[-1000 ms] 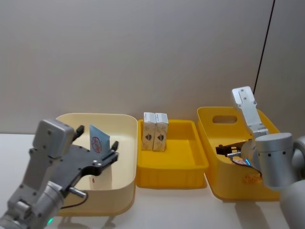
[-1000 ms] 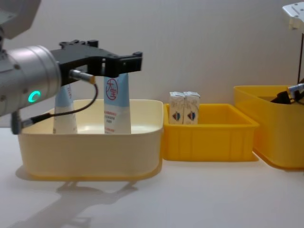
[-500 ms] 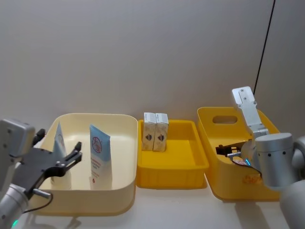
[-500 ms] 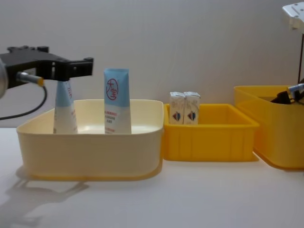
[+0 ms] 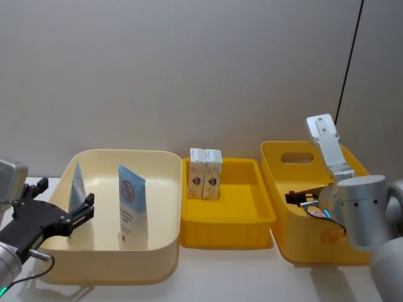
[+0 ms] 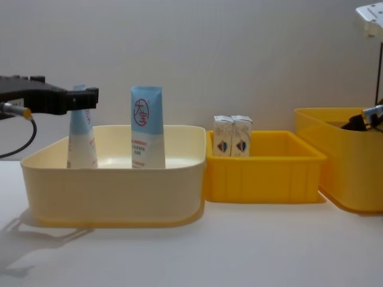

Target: Bimanual collaborative sorting of washing and personal care products

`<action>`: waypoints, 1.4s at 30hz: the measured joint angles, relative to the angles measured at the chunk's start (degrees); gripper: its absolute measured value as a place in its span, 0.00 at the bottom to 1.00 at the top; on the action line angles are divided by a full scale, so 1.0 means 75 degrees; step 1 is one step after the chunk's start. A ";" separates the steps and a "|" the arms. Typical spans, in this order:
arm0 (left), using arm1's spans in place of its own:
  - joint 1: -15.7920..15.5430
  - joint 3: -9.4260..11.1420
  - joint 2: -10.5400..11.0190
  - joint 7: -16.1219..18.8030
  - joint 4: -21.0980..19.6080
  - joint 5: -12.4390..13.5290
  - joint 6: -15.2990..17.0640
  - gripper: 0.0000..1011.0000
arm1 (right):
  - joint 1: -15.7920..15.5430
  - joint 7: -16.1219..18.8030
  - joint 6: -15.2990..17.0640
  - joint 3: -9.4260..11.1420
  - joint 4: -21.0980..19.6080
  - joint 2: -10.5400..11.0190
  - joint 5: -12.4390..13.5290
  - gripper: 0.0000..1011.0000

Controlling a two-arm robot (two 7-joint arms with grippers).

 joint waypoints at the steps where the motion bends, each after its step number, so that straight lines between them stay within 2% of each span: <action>1: -0.0073 -0.0005 0.0015 -0.0120 0.0092 -0.0058 0.0049 0.99 | 0.0000 0.0000 0.0000 -0.0001 0.0000 0.0000 0.0000 0.99; 7: -0.0334 -0.0019 0.0092 -0.0519 0.0534 -0.0208 0.0212 0.99 | 0.0000 0.0000 0.0000 0.0000 0.0000 0.0000 0.0000 0.99; 21: -0.0799 -0.0018 0.0187 -0.0994 0.1186 -0.0253 0.0432 0.99 | -0.0001 0.0000 0.0000 0.0000 0.0000 0.0000 0.0000 0.99; 42: -0.1437 0.0309 0.0014 -0.1595 0.1846 -0.0046 0.0359 0.99 | -0.0001 0.0000 0.0000 0.0000 0.0000 0.0000 0.0000 0.99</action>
